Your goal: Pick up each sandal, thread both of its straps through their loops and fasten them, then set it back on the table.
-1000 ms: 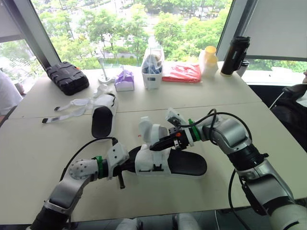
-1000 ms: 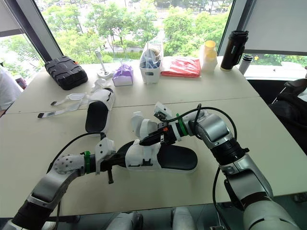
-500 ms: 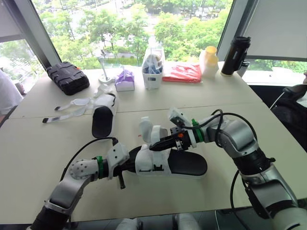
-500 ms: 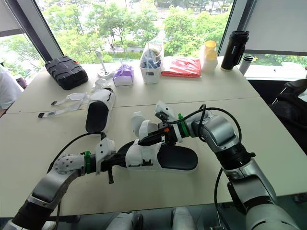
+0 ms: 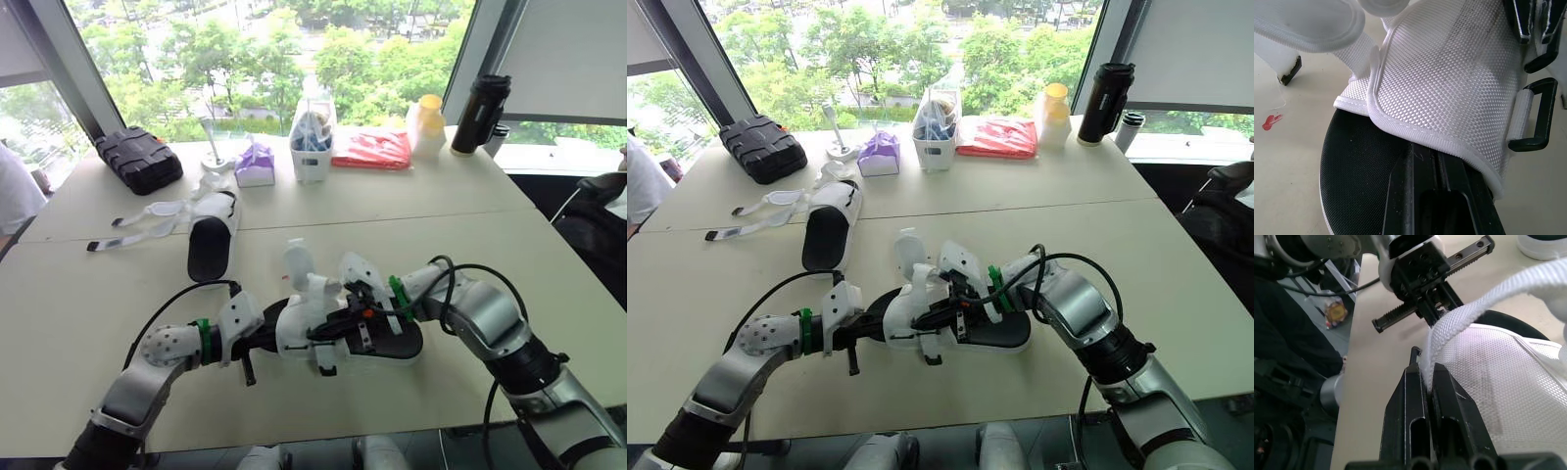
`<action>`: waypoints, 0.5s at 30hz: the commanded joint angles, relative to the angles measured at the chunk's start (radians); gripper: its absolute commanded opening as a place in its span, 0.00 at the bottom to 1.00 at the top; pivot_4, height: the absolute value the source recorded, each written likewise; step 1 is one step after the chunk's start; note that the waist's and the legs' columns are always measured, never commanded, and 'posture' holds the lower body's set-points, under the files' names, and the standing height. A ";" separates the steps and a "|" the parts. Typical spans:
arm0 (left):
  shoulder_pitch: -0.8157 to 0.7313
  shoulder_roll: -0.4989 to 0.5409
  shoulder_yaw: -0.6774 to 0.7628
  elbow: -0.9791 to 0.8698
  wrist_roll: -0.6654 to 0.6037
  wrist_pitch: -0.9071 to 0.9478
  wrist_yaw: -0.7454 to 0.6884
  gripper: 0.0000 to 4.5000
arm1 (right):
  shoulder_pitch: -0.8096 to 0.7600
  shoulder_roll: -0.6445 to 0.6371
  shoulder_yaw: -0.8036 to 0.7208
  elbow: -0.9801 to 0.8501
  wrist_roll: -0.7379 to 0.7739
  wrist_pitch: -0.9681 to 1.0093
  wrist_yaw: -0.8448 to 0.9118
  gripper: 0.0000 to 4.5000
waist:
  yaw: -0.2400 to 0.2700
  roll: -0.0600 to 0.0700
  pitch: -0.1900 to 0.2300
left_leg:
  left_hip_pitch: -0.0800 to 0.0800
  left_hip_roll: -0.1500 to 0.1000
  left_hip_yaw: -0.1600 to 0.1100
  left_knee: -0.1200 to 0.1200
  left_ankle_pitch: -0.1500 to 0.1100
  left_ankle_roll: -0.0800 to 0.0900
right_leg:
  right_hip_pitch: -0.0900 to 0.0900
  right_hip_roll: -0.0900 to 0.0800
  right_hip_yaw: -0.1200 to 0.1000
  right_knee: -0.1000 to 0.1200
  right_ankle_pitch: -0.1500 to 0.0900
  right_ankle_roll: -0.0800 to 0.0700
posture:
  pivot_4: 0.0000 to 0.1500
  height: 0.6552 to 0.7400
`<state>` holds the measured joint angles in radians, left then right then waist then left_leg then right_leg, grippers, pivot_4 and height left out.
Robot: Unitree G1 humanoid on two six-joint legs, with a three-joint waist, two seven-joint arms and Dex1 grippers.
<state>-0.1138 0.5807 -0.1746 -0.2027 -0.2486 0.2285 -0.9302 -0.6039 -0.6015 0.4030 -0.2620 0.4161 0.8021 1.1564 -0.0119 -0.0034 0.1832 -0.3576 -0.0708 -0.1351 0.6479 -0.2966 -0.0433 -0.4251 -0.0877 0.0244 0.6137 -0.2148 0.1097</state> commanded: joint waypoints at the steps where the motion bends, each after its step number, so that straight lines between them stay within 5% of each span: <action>1: 0.020 -0.001 -0.029 0.015 0.016 0.015 -0.006 0.00 | 0.007 -0.023 0.002 -0.030 -0.016 -0.023 0.001 0.07 | 0.000 0.000 0.000 | 0.000 0.000 0.000 0.000 0.000 0.000 | 0.000 0.000 0.000 0.000 0.000 0.000 | 1.00 1.00; 4: 0.021 -0.003 -0.030 0.013 0.016 0.015 -0.003 0.00 | 0.004 -0.054 -0.024 -0.058 0.004 -0.012 0.016 0.30 | 0.001 0.000 0.000 | 0.000 0.000 0.000 0.000 0.000 0.000 | 0.000 0.000 0.000 0.000 0.000 0.000 | 1.00 1.00; 10: 0.027 -0.006 -0.035 0.007 0.020 0.016 0.004 0.00 | 0.014 -0.201 -0.142 -0.147 0.103 0.055 0.079 0.97 | 0.003 0.000 0.000 | -0.001 0.000 0.000 0.000 0.000 0.000 | 0.000 -0.001 0.000 0.000 -0.001 0.001 | 1.00 1.00; 15: 0.031 -0.012 -0.044 0.007 0.022 0.014 0.011 0.00 | 0.109 -0.355 -0.271 -0.219 0.254 0.179 0.136 0.99 | 0.006 -0.001 0.000 | -0.001 0.000 0.001 0.000 0.000 0.001 | 0.001 -0.001 0.000 -0.001 -0.002 0.003 | 1.00 1.00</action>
<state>-0.1027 0.5698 -0.1818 -0.2102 -0.2486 0.2276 -0.9155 -0.5172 -0.9348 0.1905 -0.4219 0.5911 0.9297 1.2740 -0.0062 -0.0040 0.1836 -0.3590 -0.0704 -0.1336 0.6479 -0.2973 -0.0420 -0.4246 -0.0889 0.0243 0.6126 -0.2170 0.1124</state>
